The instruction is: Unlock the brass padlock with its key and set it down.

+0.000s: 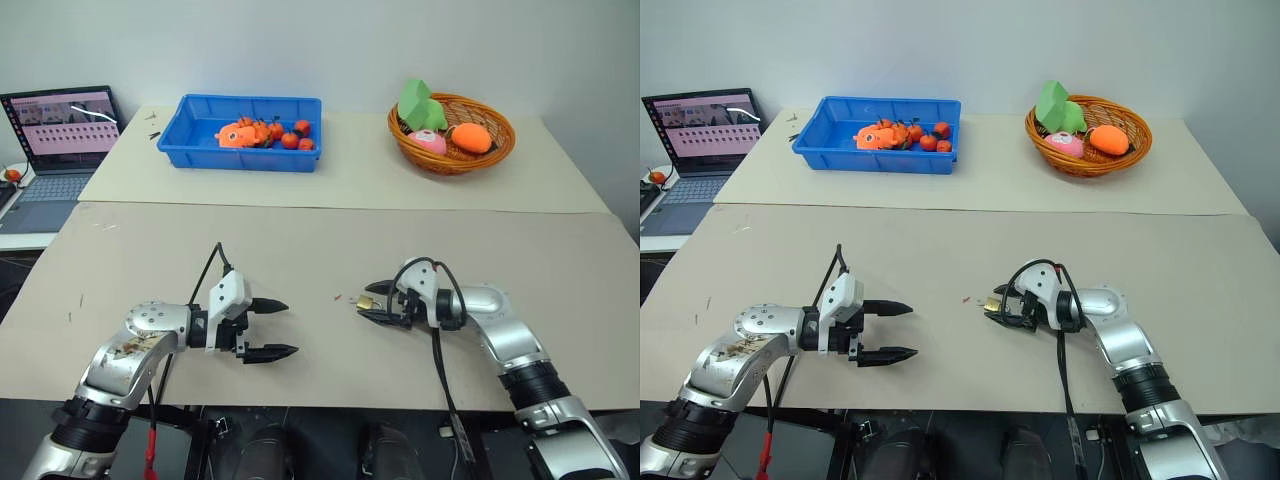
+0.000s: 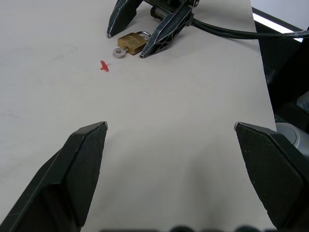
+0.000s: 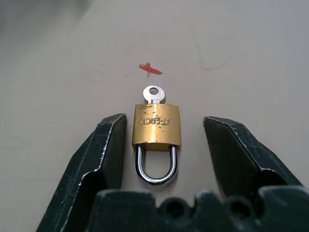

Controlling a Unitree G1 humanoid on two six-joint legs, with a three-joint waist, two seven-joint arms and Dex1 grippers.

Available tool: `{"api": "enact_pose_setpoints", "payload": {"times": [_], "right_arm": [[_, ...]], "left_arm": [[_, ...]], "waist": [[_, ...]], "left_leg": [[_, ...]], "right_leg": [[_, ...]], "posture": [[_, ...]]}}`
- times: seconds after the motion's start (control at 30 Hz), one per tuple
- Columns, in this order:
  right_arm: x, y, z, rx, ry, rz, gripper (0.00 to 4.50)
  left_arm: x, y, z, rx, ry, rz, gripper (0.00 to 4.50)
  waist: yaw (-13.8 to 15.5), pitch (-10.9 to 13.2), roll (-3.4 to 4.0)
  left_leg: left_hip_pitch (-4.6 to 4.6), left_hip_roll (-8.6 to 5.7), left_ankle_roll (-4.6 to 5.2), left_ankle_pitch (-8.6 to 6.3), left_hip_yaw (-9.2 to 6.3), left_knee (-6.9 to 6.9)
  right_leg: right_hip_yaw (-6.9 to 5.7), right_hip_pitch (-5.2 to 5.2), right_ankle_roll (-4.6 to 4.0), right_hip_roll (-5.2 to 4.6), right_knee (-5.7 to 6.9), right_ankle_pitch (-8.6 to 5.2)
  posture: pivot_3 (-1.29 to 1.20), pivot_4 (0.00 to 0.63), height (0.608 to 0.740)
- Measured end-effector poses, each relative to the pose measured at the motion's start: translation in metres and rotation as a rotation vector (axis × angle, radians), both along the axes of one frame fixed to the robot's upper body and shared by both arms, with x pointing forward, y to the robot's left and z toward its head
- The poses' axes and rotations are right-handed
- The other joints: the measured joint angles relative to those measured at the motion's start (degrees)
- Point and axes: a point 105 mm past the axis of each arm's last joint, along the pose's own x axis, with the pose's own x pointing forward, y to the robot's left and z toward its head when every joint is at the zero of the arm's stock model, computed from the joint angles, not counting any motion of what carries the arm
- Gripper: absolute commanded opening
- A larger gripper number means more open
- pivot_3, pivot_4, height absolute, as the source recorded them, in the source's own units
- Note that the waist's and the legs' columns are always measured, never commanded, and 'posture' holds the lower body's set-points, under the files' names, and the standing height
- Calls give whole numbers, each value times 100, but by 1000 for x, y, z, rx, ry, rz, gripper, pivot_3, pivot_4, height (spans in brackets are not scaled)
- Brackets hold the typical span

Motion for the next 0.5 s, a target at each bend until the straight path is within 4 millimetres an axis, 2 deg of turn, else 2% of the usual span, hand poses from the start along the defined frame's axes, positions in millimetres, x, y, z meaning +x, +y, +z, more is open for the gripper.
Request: {"api": "enact_pose_setpoints", "payload": {"times": [0.1,0.4,0.5], "right_arm": [[-1,0,1,5,-7,-17,928],[-5,4,3,7,-15,-43,907],[-6,8,6,-39,-60,-33,907]], "left_arm": [[1,-1,2,0,-7,-2,4500],[3,0,2,-4,-6,2,4500],[4,-2,1,-13,-3,6,4500]], "waist": [[2,0,0],[-6,0,0],[-17,0,0]], "left_leg": [[1,0,0,0,0,0],[1,0,0,0,1,0],[-2,0,0,0,2,0]], "right_leg": [[0,0,0,0,1,0],[0,-1,0,1,0,0],[2,-5,1,0,2,-1]], "posture": [[0,150,692],[0,150,692],[0,150,692]]}}
